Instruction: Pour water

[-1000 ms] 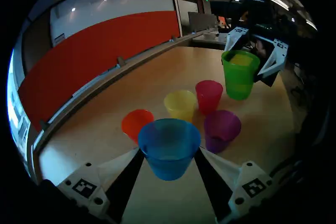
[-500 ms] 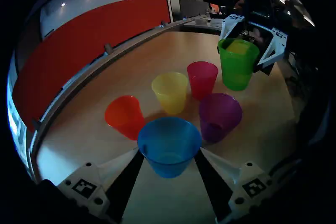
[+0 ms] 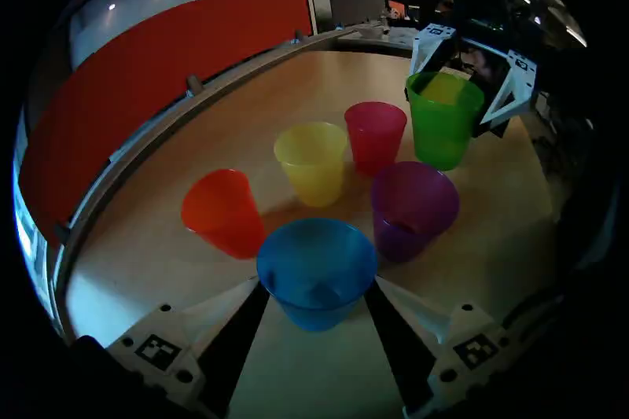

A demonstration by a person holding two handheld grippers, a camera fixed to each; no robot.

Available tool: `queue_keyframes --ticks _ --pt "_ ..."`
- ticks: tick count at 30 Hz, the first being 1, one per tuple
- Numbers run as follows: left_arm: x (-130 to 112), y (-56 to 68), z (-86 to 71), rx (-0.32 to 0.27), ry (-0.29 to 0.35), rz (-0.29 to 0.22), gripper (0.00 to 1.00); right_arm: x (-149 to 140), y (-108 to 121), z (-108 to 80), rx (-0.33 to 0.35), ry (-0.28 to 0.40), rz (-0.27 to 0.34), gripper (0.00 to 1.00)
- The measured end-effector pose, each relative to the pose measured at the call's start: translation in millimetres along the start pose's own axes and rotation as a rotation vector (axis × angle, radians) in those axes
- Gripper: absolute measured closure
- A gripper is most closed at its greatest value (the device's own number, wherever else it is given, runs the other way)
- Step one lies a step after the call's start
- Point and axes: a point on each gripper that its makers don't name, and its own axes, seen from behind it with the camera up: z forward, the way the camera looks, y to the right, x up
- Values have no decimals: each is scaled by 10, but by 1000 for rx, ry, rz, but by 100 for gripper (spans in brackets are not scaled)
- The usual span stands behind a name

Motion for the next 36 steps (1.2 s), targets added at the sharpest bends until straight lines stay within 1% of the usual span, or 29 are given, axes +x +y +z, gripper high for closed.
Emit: queue_keyframes --ticks 5,17,26,36 --pt "-6 -6 7 -7 3 -13 16 -69 -4 24 2 -11 5 10" --pt "-162 45 34 -14 -21 -6 17 -231 -28 84 9 -42 1 10" --pt "-174 41 34 -20 -21 -14 16 -326 -13 112 7 -62 1 9" --pt "-211 67 38 -24 -35 -10 17 -459 -31 155 14 -88 -6 9"
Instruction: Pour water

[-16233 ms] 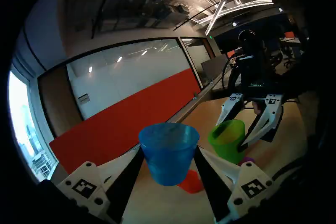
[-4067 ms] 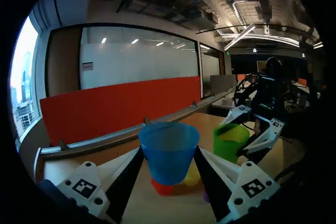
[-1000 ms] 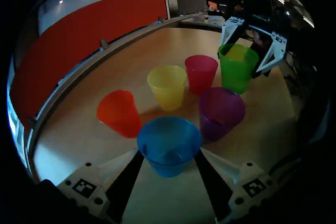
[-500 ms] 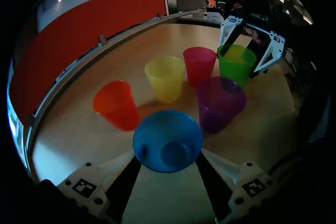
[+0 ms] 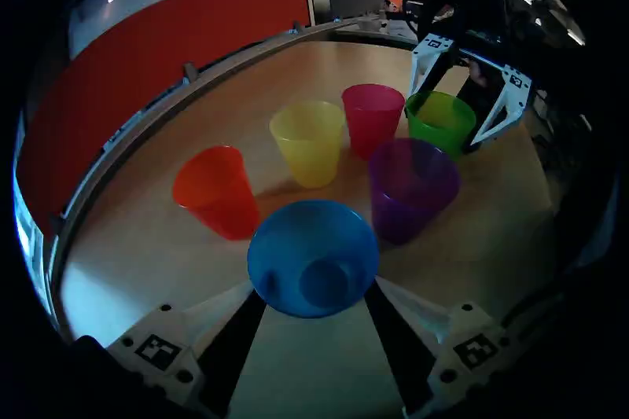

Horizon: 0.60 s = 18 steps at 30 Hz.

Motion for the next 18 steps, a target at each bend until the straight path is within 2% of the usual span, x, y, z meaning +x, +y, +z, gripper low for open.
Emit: queue_keyframes --ticks 18 --pt "-18 28 -8 0 -11 12 17 -133 11 61 1 -26 0 9"
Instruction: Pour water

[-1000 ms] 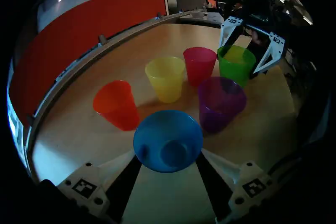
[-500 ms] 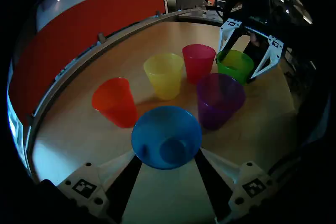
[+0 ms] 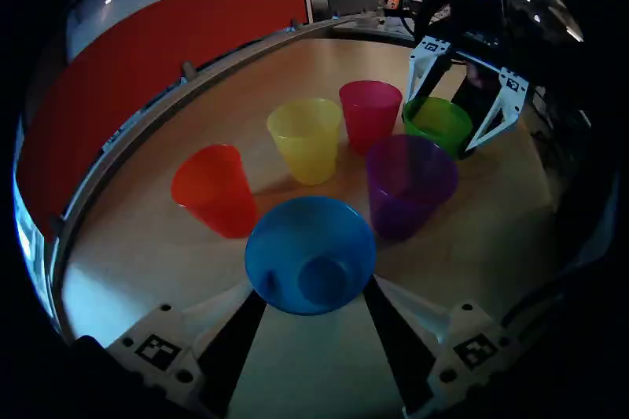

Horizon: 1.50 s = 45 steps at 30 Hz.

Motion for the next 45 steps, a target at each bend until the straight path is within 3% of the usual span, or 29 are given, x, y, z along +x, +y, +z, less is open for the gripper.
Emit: queue_keyframes --ticks 24,34,45 --pt "-39 30 8 -6 -15 3 17 -71 -13 -16 -7 -8 15 8" --pt "-63 44 4 -9 -25 -3 16 -88 -38 -23 -12 -10 28 3" --pt "-135 30 -60 -3 -40 -12 16 -170 -15 -147 -44 -13 45 1"
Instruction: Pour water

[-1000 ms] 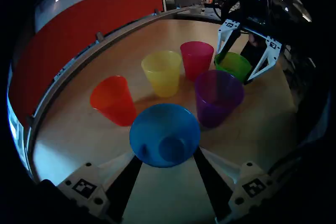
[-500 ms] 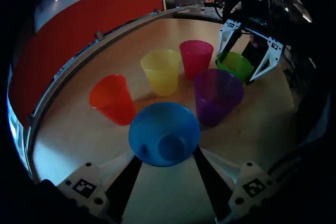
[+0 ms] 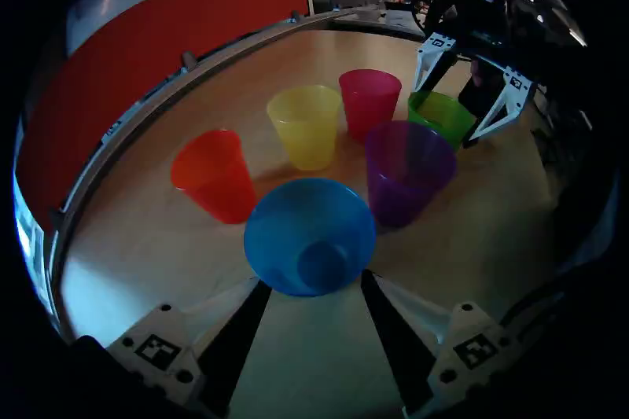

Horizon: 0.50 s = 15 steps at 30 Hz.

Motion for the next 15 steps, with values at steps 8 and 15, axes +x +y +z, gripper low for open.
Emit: queue_keyframes --ticks 8,15 --pt "-75 -43 -135 27 -1 -11 17 -74 35 -169 -36 4 20 1" --pt "-124 -94 -306 65 16 -34 16 -101 69 -366 -75 6 27 1"
